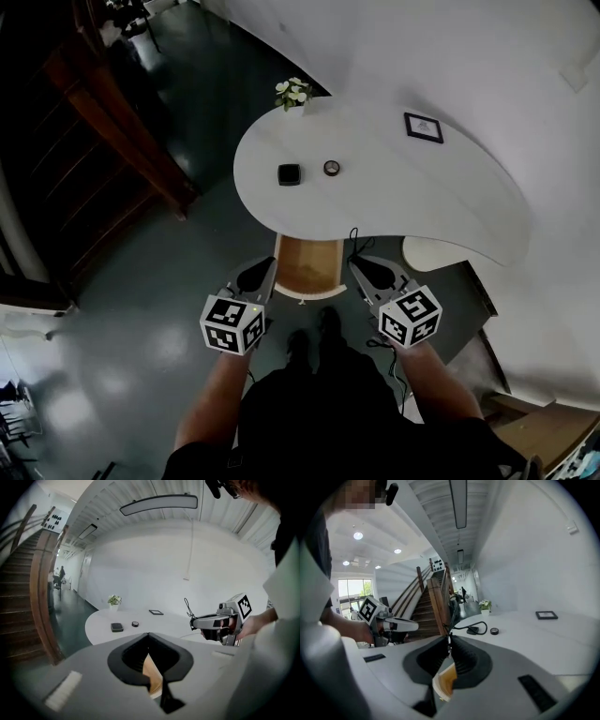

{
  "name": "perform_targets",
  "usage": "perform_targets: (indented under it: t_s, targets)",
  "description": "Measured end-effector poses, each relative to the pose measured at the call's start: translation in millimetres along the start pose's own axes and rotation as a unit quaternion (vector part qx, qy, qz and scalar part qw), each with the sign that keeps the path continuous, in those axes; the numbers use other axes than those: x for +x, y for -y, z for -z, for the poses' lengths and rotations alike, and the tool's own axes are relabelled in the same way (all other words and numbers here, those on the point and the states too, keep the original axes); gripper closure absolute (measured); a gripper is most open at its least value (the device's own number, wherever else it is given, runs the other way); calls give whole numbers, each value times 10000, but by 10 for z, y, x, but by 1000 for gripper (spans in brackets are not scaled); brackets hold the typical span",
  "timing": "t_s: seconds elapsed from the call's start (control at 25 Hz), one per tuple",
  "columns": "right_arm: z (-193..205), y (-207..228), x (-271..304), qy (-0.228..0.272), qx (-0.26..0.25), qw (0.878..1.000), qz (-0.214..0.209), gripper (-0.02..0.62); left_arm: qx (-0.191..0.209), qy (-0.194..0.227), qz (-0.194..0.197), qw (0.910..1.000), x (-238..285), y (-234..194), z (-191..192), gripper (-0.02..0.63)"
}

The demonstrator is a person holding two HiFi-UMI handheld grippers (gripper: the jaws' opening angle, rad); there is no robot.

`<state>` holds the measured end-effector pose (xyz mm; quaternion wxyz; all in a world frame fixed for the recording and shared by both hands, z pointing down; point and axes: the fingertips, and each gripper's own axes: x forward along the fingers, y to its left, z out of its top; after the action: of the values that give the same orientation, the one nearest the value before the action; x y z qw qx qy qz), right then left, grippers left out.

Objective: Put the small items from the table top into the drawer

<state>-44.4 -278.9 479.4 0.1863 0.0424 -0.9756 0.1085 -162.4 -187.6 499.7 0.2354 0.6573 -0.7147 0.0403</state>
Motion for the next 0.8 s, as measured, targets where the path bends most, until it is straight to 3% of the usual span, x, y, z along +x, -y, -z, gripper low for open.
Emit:
perform_targets:
  t_s: [0.44,0.8]
  targets:
    - [582,-53,563,-914,-588,9914,-723,558,-305,-305,-358,9984,151,-260,453,595]
    - [1190,-116,939,-1827,-1217,9702,-1030,558,-567,-340,-319,9973,327,-397,831,595]
